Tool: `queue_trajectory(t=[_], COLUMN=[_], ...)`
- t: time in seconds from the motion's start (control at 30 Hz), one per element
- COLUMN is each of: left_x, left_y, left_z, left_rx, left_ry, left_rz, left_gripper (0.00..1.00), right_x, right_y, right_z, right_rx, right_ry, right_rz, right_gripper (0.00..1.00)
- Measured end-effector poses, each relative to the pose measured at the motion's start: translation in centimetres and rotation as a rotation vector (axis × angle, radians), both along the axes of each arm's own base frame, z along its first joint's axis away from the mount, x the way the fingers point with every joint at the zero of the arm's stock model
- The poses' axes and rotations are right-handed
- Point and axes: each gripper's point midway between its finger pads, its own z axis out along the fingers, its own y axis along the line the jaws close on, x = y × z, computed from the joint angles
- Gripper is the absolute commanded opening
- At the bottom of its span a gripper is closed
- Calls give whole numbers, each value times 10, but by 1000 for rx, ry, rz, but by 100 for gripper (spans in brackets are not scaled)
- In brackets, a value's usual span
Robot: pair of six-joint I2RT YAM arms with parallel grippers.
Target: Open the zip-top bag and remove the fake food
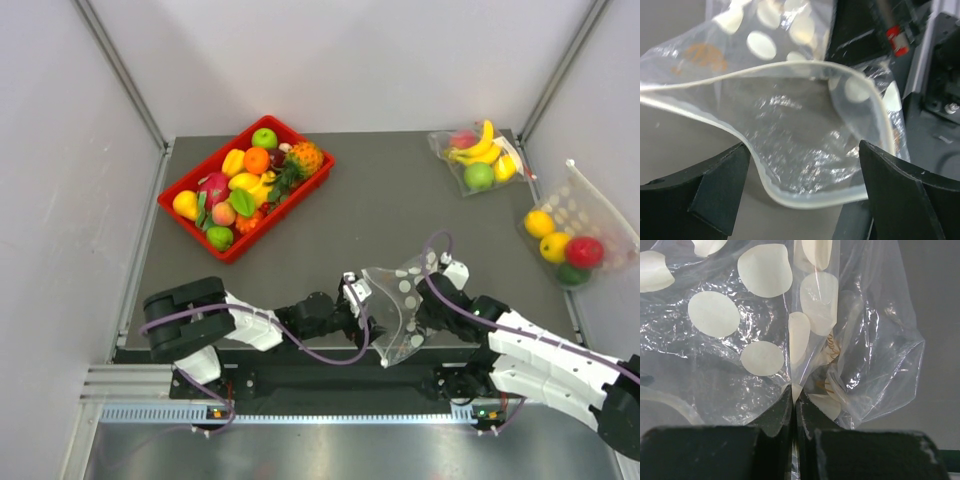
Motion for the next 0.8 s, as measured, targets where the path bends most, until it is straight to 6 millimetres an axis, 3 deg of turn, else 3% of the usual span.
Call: queue_trajectory(t=[0.2, 0.33, 0.6, 0.8], left_x=[-4, -14, -41, -53], left_y=[-25, -28, -11, 17], left_z=[3, 3, 33, 30], left_rx=[-41, -43, -54, -29], left_ry=[-15, -33, -108, -122], left_rz=[-71, -97, -87, -93], left_gripper=[85, 86, 87, 87], right_x=[-2, -3, -3, -4], right_y=[3, 5, 6, 7], right_z=[2, 6, 9, 9], right_rx=[35, 58, 77, 83], right_ry=[-10, -19, -33, -29], right_rz=[10, 16, 18, 23], right_gripper=[0, 0, 0, 0])
